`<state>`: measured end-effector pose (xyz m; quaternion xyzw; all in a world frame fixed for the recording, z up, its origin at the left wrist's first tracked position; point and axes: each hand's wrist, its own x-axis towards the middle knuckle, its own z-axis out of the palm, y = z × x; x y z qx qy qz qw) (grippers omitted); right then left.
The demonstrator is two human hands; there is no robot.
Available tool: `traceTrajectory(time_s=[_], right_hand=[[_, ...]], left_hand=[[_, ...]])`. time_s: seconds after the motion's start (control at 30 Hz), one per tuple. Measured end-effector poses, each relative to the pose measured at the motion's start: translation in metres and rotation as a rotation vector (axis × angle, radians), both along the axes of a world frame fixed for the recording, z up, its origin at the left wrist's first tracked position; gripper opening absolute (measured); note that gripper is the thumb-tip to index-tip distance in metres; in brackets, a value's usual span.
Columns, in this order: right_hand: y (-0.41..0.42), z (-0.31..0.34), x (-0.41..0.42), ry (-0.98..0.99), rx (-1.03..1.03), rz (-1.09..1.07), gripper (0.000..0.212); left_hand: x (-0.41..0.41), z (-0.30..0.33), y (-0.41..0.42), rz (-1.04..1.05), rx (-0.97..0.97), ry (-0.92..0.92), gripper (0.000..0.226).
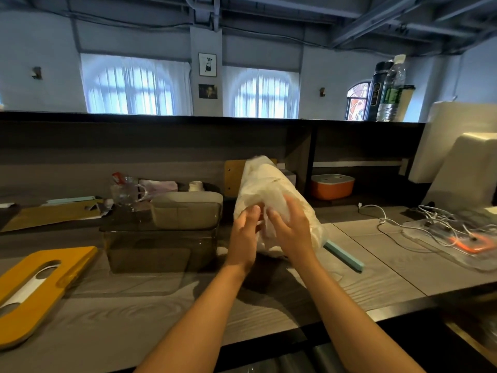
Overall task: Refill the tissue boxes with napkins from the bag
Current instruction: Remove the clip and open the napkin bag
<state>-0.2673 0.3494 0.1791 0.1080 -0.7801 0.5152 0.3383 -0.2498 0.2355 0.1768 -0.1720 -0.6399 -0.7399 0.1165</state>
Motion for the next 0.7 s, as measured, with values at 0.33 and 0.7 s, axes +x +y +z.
traceTrajectory(time_s=[0.33,0.7], right_hand=[[-0.004,0.000,0.005,-0.037,-0.158,0.318,0.033],[-0.003,0.012,0.011,0.005,-0.156,0.272,0.018]], left_hand=[[-0.008,0.003,-0.007,-0.060,0.207,-0.341,0.053],[-0.012,0.008,-0.019,-0.141,0.394,-0.314,0.035]])
